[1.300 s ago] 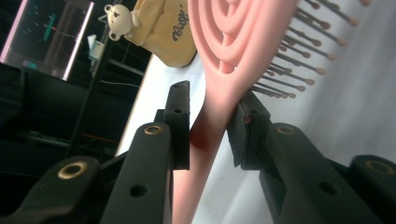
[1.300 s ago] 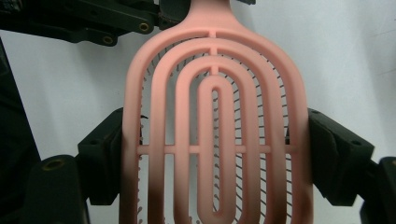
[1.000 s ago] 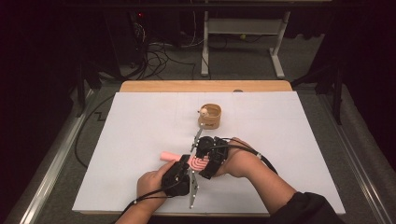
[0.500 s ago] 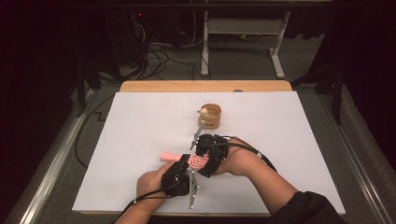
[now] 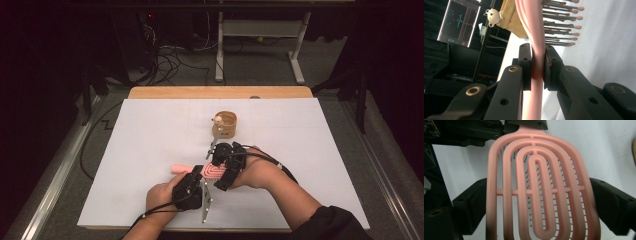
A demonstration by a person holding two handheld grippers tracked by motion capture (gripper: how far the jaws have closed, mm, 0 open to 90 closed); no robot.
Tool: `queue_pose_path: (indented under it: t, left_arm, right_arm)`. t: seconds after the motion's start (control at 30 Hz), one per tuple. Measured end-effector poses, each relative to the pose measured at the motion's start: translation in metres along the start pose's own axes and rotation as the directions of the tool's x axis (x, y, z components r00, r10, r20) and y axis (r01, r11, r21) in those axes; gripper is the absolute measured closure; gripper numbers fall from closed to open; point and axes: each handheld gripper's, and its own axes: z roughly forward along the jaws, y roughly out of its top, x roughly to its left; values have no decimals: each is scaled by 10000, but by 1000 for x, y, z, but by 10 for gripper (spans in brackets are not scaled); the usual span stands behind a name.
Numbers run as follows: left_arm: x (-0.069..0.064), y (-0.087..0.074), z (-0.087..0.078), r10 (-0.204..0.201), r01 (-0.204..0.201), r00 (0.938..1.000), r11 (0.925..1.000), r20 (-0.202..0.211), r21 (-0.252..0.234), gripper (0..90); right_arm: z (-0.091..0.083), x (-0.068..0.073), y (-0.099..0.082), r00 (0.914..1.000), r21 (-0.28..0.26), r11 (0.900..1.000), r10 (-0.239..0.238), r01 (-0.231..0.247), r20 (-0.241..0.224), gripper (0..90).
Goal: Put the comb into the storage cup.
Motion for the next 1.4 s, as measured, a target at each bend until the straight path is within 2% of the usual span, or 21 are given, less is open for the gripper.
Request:
queue_pose_path:
  t: [0.03, 0.07, 0.1, 0.13, 0.2, 0.33, 0.47, 0.5, 0.67, 0.7, 0.73, 0.87, 1.03, 1.1, 1.4]
  left_arm:
    - [3, 0, -2, 427, -427, 9991, 9984, 21, 359, 797]
    - [3, 0, -2, 427, -427, 9991, 9984, 21, 359, 797]
    - [0, 0, 0, 60, -60, 10000, 10000, 25, 66, 797]
    - [0, 0, 1, -138, 139, 9999, 9999, 59, -60, 797]
    - [3, -1, 1, -91, 89, 9999, 9999, 139, 142, 797]
    - [4, -3, 0, -140, 137, 9998, 9998, 173, 174, 796]
    - [6, -6, 1, -327, 323, 9993, 9992, 190, 220, 797]
    - [6, -6, 2, -475, 473, 9987, 9988, 182, 119, 797]
    - [7, -6, 0, -332, 328, 9992, 9992, 200, 222, 797]
    - [7, -6, 1, -409, 407, 9990, 9991, 185, 116, 797]
    - [7, -6, 0, -313, 308, 9993, 9993, 227, 231, 797]
    - [8, -7, 0, -406, 401, 9990, 9988, 191, 288, 798]
    - [12, -10, -1, -618, 612, 9980, 9976, 157, 317, 798]
    - [15, -11, -1, -869, 865, 9961, 9959, 141, 246, 798]
    - [20, -14, -2, -1387, 1382, 9900, 9902, 239, 191, 799]
  right_arm:
    - [0, 0, -1, 10000, -44, 10000, 30, -30, -26, 33]
    - [0, 0, -1, 10000, -44, 10000, 30, -30, -26, 33]
    - [-1, 1, -2, 10000, -68, 10000, 65, -65, 5, 17]
    - [-1, 1, -2, 10000, -10, 10000, 83, -83, 29, 4]
    - [-4, 1, -5, 9999, -97, 9999, 75, -74, 133, 4]
    - [-7, 1, -8, 9997, -169, 9997, 169, -167, 151, 4]
    - [-9, 0, -12, 9995, -212, 9995, 243, -239, 211, 4]
    - [-10, 0, -14, 9994, -180, 9995, 264, -260, 243, 4]
    - [-12, -1, -19, 9991, -192, 9994, 310, -304, 304, 4]
    - [-12, -1, -21, 9990, -205, 9993, 310, -303, 317, 4]
    - [-13, -1, -23, 9989, -198, 9993, 324, -318, 331, 4]
    - [-16, -3, -33, 9978, -104, 9985, 532, -529, 385, 4]
    - [-16, -7, -46, 9966, -94, 9976, 688, -685, 442, 4]
    - [-15, -9, -55, 9959, -1, 9970, 768, -768, 480, 4]
    - [-8, -15, -82, 9915, 253, 9928, 1157, -1174, 600, 4]
